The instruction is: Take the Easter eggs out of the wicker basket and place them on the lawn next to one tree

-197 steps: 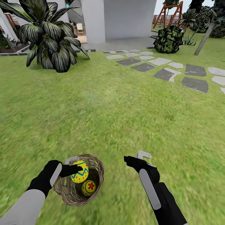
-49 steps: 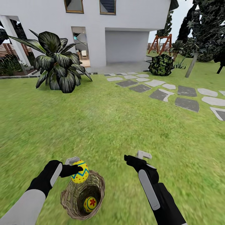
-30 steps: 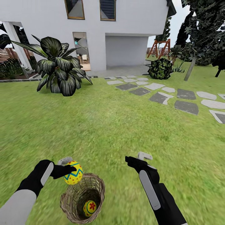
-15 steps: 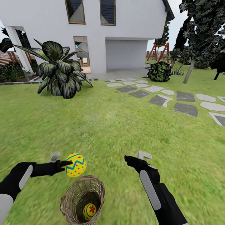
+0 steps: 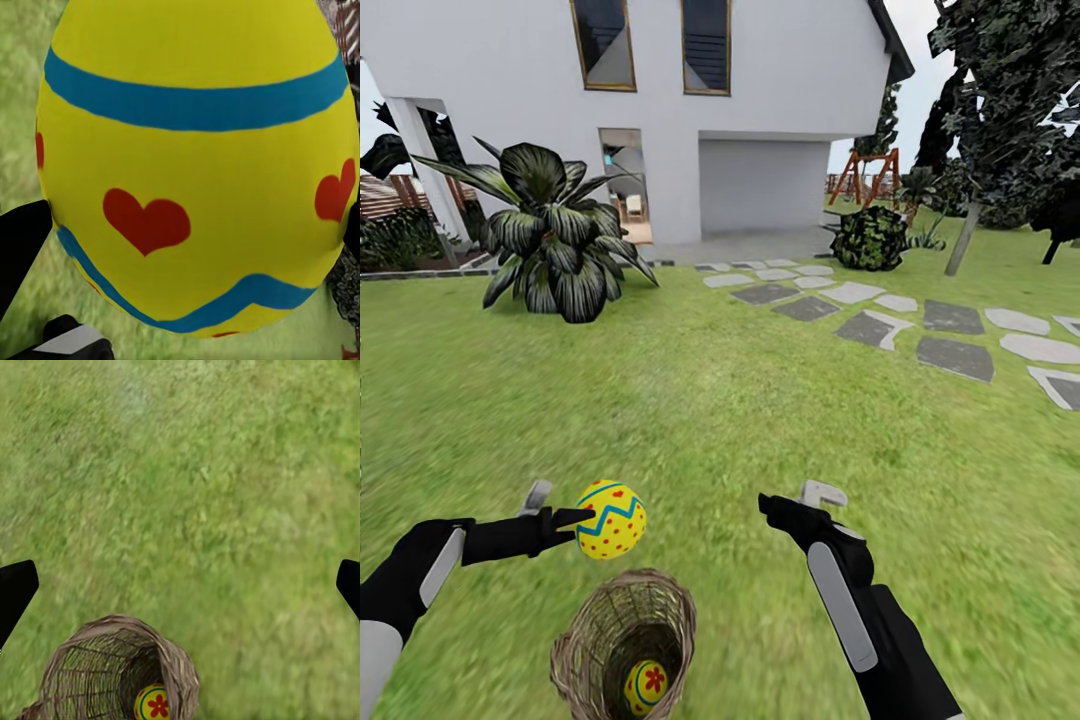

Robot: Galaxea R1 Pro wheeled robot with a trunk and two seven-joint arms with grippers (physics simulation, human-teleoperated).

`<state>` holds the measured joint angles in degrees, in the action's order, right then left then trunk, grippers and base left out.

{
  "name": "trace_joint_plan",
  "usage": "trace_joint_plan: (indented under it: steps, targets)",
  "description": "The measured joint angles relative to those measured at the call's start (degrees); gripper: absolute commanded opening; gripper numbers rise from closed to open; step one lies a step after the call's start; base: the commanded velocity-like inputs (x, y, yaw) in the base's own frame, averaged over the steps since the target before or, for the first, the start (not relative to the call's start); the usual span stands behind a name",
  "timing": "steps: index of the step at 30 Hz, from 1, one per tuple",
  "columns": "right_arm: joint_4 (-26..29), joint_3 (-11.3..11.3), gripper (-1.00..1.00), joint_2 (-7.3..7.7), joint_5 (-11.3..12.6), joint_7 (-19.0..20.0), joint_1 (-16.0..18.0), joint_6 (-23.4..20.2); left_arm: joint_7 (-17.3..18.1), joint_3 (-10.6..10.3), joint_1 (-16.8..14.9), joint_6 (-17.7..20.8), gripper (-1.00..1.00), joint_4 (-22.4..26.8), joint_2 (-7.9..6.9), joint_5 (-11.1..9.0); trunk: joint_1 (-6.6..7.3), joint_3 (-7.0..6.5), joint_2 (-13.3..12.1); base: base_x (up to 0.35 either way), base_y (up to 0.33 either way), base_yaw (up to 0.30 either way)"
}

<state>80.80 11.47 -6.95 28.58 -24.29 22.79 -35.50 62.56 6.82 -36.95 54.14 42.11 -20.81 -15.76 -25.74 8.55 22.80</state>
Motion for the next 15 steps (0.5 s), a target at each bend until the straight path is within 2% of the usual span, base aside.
trace_joint_plan:
  steps: [15]
  targets:
    - [-0.7,0.0,1.0,-0.08,0.1,0.4,0.0,0.1,0.1,0.0,0.0,-0.1,-1.0,0.0,0.17,0.2,0.0,-1.42,0.0,0.0,0.0,0.093]
